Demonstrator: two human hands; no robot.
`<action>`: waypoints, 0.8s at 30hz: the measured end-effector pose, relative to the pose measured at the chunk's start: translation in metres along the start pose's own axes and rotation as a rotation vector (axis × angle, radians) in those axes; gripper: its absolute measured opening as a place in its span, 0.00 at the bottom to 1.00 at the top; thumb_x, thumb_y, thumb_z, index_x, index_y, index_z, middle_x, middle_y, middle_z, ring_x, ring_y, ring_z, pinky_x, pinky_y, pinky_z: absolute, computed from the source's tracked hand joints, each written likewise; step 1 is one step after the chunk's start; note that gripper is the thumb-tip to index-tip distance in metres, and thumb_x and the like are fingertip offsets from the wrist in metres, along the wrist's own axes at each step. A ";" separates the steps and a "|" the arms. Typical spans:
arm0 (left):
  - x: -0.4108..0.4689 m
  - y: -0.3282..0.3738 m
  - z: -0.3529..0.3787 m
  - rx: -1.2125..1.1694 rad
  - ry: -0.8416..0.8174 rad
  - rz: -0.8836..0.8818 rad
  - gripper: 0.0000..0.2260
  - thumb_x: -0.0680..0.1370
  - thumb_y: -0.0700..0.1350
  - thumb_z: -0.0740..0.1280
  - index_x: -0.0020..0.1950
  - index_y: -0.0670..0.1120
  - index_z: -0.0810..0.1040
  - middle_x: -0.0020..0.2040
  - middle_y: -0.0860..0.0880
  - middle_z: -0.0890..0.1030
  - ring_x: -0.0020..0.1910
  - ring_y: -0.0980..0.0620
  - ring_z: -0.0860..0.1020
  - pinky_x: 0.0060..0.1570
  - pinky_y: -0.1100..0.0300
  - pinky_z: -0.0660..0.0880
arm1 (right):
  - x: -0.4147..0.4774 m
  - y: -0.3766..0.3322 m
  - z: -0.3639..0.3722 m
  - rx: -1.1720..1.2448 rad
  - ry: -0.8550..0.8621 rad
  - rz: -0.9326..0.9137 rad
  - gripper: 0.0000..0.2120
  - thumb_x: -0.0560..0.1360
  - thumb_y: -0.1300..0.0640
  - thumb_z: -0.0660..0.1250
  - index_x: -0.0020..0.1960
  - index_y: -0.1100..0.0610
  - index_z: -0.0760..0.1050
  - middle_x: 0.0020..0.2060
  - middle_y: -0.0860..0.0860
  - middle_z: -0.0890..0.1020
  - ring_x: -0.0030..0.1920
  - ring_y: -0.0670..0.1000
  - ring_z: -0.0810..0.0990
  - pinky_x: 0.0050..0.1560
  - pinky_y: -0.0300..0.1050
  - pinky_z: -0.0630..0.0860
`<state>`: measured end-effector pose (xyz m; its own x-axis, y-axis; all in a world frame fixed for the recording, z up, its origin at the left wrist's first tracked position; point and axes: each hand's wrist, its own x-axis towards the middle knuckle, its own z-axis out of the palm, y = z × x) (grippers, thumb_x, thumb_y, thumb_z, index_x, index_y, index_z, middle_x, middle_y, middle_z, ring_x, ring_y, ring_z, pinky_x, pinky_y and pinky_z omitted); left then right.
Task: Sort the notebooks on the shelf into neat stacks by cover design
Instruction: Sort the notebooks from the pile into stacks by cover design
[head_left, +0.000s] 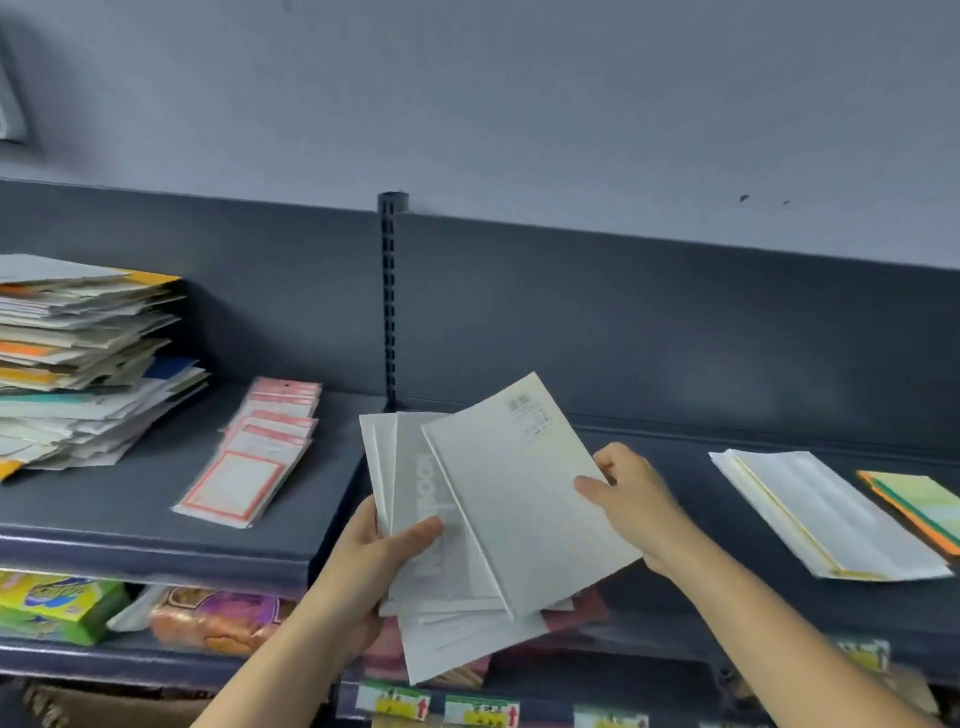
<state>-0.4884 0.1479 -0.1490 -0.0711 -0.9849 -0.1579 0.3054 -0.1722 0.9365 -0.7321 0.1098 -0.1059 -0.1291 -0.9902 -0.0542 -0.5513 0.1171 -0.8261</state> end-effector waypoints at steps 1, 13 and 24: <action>0.005 -0.004 0.014 0.019 -0.018 -0.013 0.17 0.74 0.36 0.70 0.62 0.44 0.74 0.52 0.42 0.84 0.50 0.40 0.83 0.49 0.44 0.79 | 0.000 0.009 -0.019 0.015 0.053 0.006 0.05 0.77 0.58 0.63 0.45 0.58 0.69 0.44 0.54 0.77 0.39 0.52 0.75 0.36 0.44 0.69; 0.072 -0.029 0.111 0.036 -0.273 -0.076 0.19 0.73 0.41 0.70 0.63 0.43 0.74 0.55 0.43 0.83 0.53 0.41 0.82 0.48 0.46 0.80 | 0.005 0.038 -0.106 -0.765 0.440 -0.564 0.26 0.66 0.77 0.61 0.58 0.57 0.78 0.50 0.51 0.81 0.45 0.56 0.80 0.41 0.45 0.76; 0.147 -0.030 0.142 -0.015 -0.460 -0.131 0.20 0.73 0.45 0.67 0.65 0.45 0.73 0.57 0.43 0.83 0.53 0.41 0.82 0.42 0.52 0.81 | 0.033 0.131 -0.114 -0.681 0.390 -0.612 0.17 0.66 0.71 0.62 0.44 0.57 0.85 0.44 0.48 0.85 0.51 0.46 0.77 0.61 0.43 0.71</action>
<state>-0.6434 0.0115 -0.1561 -0.5220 -0.8450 -0.1158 0.2790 -0.2975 0.9130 -0.9028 0.1013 -0.1515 0.1406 -0.8145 0.5628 -0.9532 -0.2650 -0.1454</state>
